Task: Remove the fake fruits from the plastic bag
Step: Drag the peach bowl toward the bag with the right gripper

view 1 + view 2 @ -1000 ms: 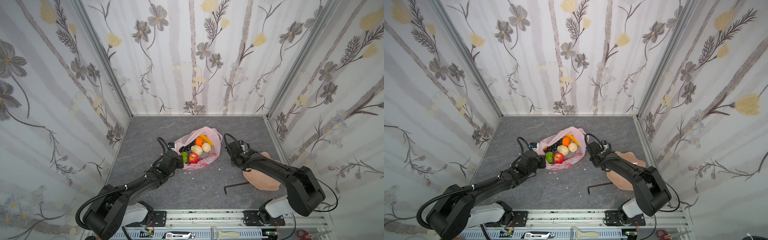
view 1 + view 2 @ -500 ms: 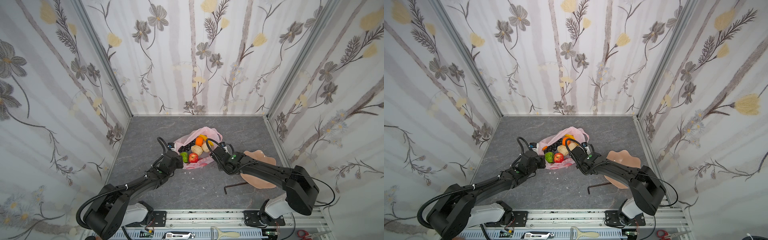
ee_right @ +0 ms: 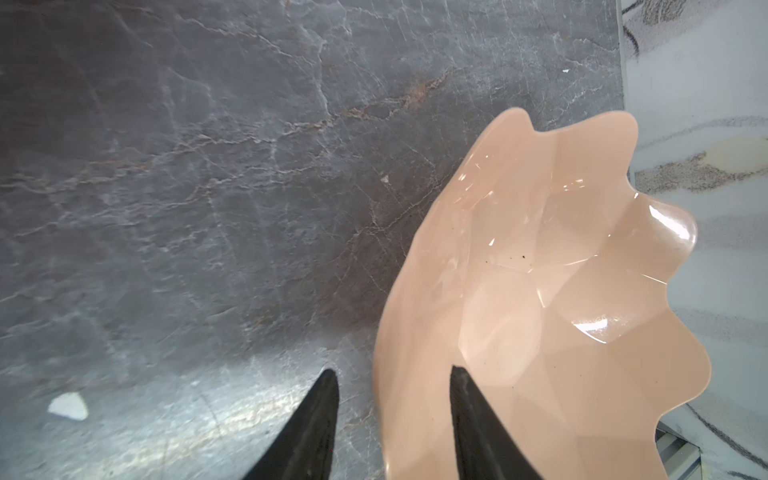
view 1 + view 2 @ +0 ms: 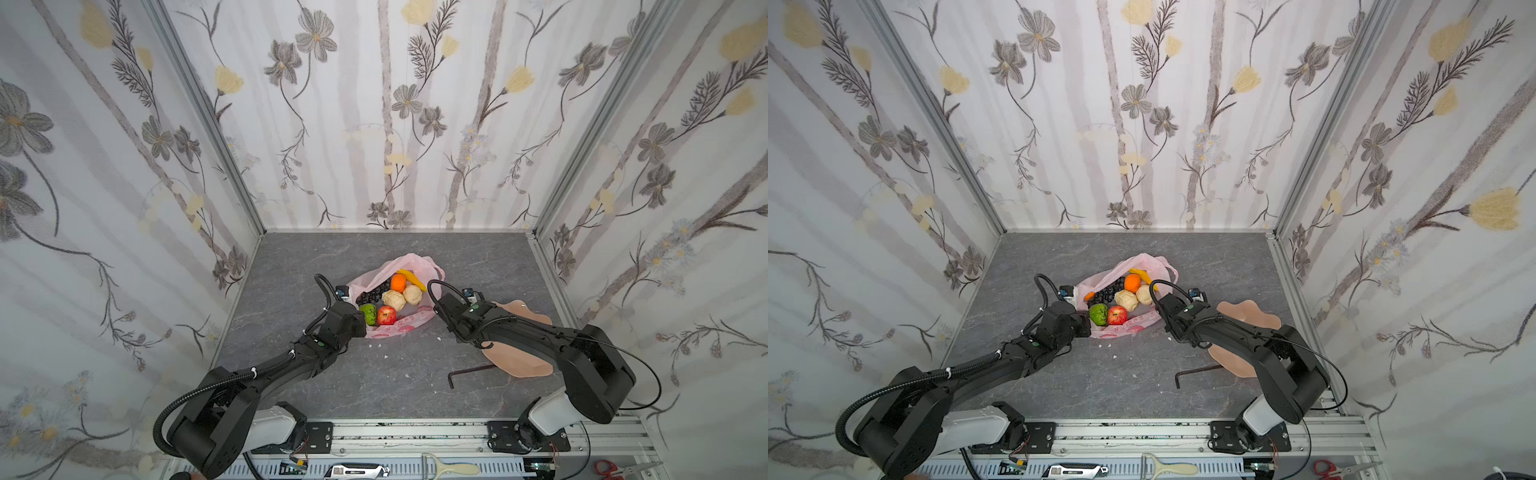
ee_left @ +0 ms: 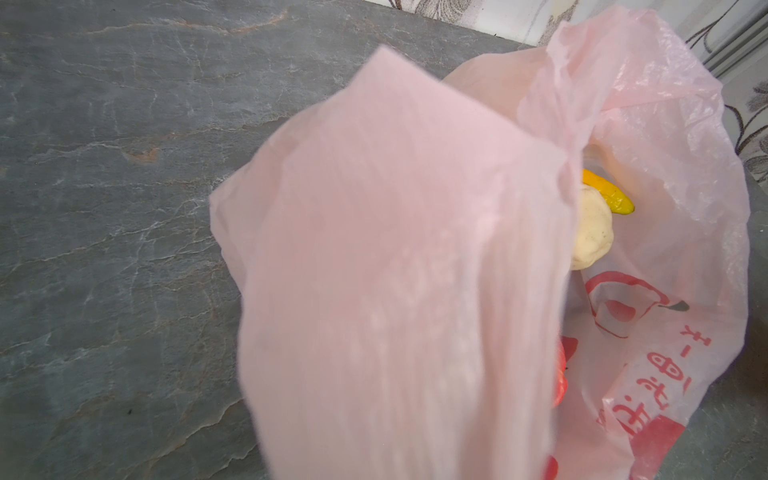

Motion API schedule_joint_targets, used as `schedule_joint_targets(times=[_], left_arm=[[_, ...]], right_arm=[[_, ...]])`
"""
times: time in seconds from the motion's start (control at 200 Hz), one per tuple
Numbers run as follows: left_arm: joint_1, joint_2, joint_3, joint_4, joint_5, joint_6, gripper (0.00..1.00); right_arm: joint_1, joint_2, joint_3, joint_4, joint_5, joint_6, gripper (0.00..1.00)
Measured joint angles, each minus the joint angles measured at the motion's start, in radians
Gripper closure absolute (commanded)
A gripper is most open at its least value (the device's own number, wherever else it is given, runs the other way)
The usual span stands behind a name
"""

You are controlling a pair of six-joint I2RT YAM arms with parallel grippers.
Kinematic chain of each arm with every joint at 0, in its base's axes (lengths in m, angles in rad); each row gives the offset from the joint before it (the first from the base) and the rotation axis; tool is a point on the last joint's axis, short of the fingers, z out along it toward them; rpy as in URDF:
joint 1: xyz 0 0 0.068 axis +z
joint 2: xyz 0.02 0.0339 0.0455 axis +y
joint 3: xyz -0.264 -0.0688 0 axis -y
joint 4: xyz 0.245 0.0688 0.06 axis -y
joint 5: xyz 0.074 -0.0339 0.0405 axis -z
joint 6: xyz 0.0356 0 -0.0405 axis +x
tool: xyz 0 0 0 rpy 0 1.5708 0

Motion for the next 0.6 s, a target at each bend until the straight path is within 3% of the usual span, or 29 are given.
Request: schedule_joint_targets(times=[0.32,0.6], left_arm=[[0.0,-0.001,-0.001,0.0,0.0,0.0,1.0],[0.0,-0.001,-0.001,0.002,-0.007,0.001,1.0]], right_arm=[[-0.019,0.056,-0.001,0.038,0.004,-0.01,0.79],[0.012,0.069,0.027,0.053,0.011,-0.039,0.87]])
